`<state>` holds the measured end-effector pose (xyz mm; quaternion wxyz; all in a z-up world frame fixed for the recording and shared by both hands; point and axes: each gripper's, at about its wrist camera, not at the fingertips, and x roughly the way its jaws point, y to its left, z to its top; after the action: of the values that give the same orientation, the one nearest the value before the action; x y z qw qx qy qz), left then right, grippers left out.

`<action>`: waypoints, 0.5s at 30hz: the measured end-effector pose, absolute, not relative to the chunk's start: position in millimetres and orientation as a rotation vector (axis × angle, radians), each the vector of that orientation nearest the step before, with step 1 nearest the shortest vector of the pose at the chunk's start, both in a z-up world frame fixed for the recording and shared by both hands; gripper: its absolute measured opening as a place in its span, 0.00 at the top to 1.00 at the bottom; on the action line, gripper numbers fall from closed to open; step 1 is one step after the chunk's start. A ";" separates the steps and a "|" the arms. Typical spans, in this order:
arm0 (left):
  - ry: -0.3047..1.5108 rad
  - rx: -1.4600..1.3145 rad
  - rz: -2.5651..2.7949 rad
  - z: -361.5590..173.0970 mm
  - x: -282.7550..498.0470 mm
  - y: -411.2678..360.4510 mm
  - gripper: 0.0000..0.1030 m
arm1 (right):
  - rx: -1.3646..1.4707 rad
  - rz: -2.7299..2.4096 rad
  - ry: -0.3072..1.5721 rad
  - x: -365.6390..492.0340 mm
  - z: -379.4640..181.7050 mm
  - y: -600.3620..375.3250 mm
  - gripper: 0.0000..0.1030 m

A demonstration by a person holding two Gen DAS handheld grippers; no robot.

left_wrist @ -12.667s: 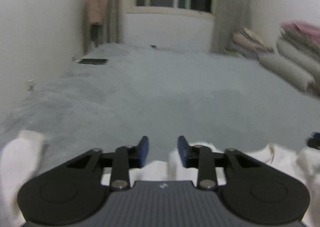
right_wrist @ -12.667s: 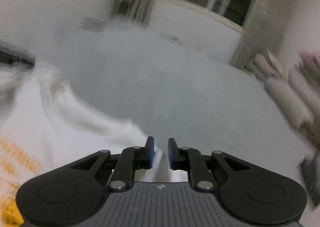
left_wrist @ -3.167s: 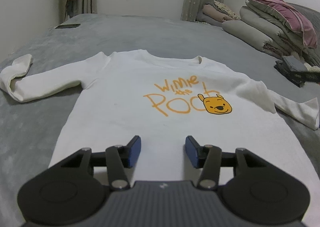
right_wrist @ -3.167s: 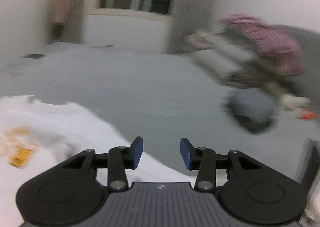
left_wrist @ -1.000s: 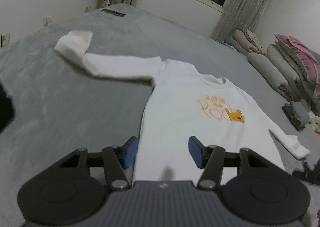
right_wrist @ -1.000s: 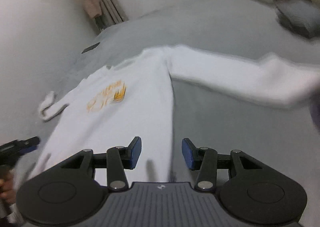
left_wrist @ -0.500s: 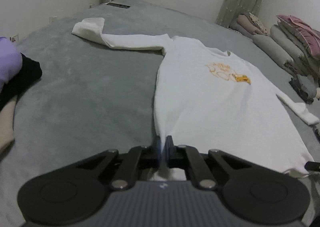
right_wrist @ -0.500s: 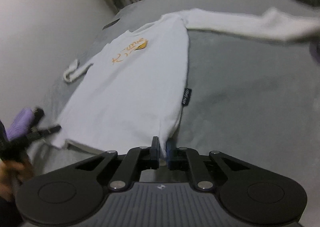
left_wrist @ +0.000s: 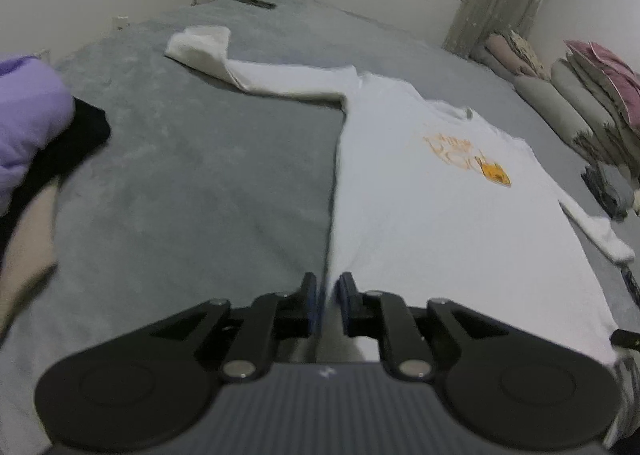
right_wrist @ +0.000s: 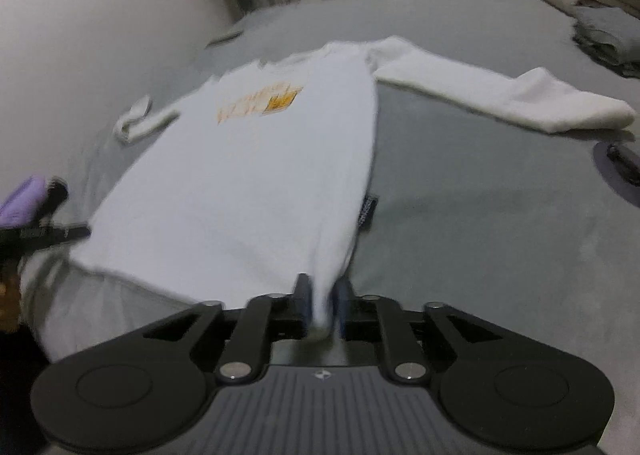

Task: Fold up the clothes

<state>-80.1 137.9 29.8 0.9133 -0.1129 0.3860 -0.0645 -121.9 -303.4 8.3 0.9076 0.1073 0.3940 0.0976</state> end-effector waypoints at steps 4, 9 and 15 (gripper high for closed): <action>0.763 -0.219 -0.124 41.3 -71.3 133.9 0.80 | 0.278 0.085 0.761 -104.0 11.9 -328.1 0.74; 0.756 -0.191 -0.149 48.6 -45.2 111.9 0.70 | 0.382 -0.055 0.730 -64.9 6.0 -364.1 0.72; 0.781 -0.169 -0.175 43.7 1.2 68.0 0.67 | 0.486 -0.144 0.734 -23.1 -2.1 -391.6 0.68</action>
<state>1.2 68.0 43.7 0.9176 -0.0820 0.3795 -0.0851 -23.1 -391.6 -2.1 0.9022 0.2349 0.3550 -0.0697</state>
